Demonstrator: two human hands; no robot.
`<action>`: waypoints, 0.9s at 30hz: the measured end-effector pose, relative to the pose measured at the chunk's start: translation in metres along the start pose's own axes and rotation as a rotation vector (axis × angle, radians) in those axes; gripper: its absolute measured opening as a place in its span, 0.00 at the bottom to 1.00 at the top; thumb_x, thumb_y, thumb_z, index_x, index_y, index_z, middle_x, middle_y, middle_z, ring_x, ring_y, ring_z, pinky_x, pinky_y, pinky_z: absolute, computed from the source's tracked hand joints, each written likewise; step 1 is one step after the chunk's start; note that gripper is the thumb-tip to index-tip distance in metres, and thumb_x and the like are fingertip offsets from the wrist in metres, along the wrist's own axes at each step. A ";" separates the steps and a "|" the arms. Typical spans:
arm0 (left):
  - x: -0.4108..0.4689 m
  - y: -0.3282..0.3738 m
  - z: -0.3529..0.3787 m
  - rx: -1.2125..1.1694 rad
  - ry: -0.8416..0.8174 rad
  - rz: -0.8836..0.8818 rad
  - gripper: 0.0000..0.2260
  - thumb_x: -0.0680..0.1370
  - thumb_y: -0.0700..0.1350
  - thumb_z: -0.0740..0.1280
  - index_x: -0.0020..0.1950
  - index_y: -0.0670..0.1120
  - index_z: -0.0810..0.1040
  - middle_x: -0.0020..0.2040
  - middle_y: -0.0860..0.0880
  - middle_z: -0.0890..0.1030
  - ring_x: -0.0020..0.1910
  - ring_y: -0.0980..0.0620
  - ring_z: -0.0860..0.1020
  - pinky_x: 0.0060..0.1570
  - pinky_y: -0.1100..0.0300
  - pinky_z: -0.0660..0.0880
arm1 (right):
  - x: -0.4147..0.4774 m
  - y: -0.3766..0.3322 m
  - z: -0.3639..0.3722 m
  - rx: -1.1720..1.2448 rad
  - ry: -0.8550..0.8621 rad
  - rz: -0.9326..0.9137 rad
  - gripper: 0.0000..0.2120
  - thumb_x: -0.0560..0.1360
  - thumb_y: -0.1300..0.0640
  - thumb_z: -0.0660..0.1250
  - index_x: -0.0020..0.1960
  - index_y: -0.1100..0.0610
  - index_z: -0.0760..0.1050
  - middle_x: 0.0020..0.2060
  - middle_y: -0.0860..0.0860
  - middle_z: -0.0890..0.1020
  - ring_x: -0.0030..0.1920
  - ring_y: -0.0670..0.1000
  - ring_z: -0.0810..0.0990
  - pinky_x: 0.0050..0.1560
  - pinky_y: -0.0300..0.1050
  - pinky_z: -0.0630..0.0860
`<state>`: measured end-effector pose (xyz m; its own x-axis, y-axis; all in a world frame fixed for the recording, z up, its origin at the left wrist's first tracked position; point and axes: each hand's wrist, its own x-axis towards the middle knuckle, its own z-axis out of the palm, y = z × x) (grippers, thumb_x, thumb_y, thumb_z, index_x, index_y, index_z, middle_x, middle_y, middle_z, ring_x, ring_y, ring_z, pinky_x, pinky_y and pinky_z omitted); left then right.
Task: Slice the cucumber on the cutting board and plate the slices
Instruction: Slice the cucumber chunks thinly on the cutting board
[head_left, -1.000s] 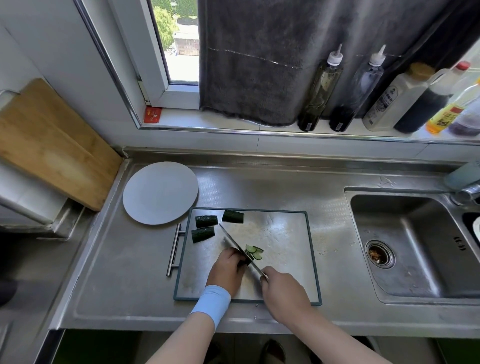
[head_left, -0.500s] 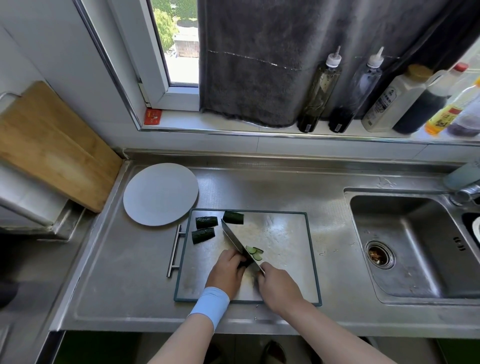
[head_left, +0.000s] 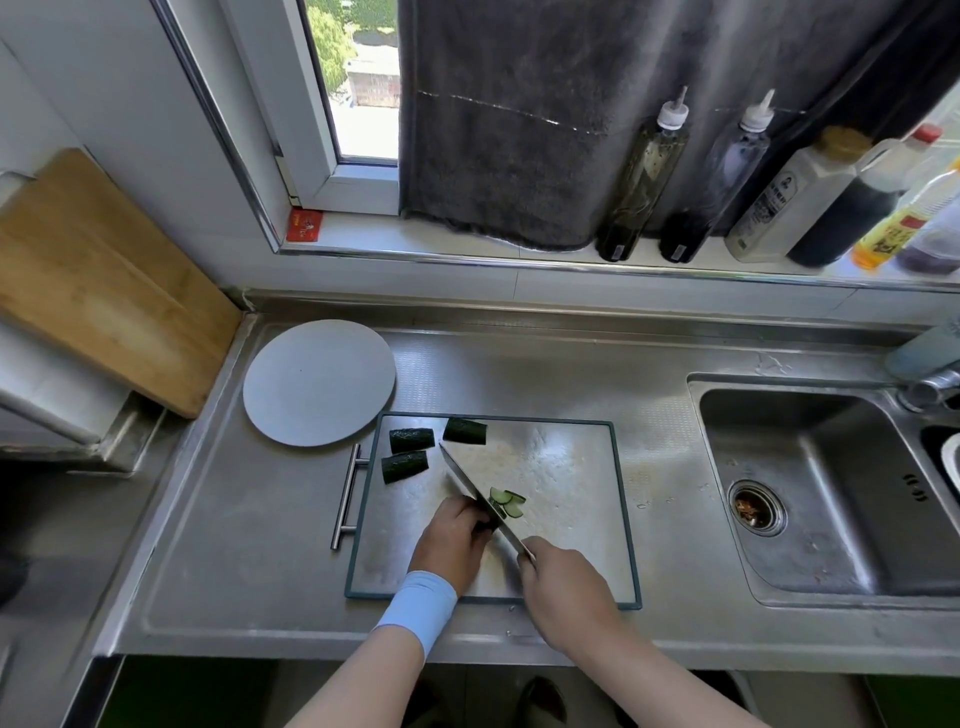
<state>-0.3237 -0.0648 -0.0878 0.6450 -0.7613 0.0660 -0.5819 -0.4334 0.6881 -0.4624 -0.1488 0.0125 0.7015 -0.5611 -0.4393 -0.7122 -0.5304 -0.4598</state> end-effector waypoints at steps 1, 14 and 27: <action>0.000 -0.001 0.000 0.001 -0.004 -0.010 0.05 0.72 0.42 0.71 0.47 0.47 0.81 0.48 0.51 0.79 0.49 0.54 0.76 0.48 0.69 0.70 | 0.001 0.000 0.000 -0.001 0.001 0.000 0.12 0.82 0.50 0.52 0.50 0.51 0.73 0.39 0.50 0.81 0.39 0.54 0.77 0.37 0.48 0.71; 0.000 -0.003 0.001 0.011 0.005 0.012 0.04 0.72 0.41 0.71 0.46 0.46 0.81 0.47 0.50 0.79 0.48 0.54 0.75 0.45 0.60 0.76 | 0.020 -0.006 0.006 -0.008 -0.069 0.053 0.08 0.81 0.54 0.54 0.55 0.54 0.70 0.45 0.55 0.81 0.40 0.55 0.72 0.38 0.47 0.68; 0.000 -0.001 0.000 0.034 0.011 0.001 0.04 0.72 0.43 0.71 0.46 0.47 0.82 0.45 0.51 0.78 0.48 0.54 0.74 0.44 0.59 0.75 | 0.008 -0.006 0.006 0.020 0.004 0.021 0.12 0.82 0.49 0.53 0.48 0.51 0.73 0.40 0.51 0.81 0.42 0.55 0.78 0.41 0.49 0.74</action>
<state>-0.3233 -0.0642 -0.0887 0.6497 -0.7565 0.0749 -0.5991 -0.4489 0.6630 -0.4527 -0.1461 0.0072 0.6862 -0.5747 -0.4460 -0.7262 -0.5057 -0.4657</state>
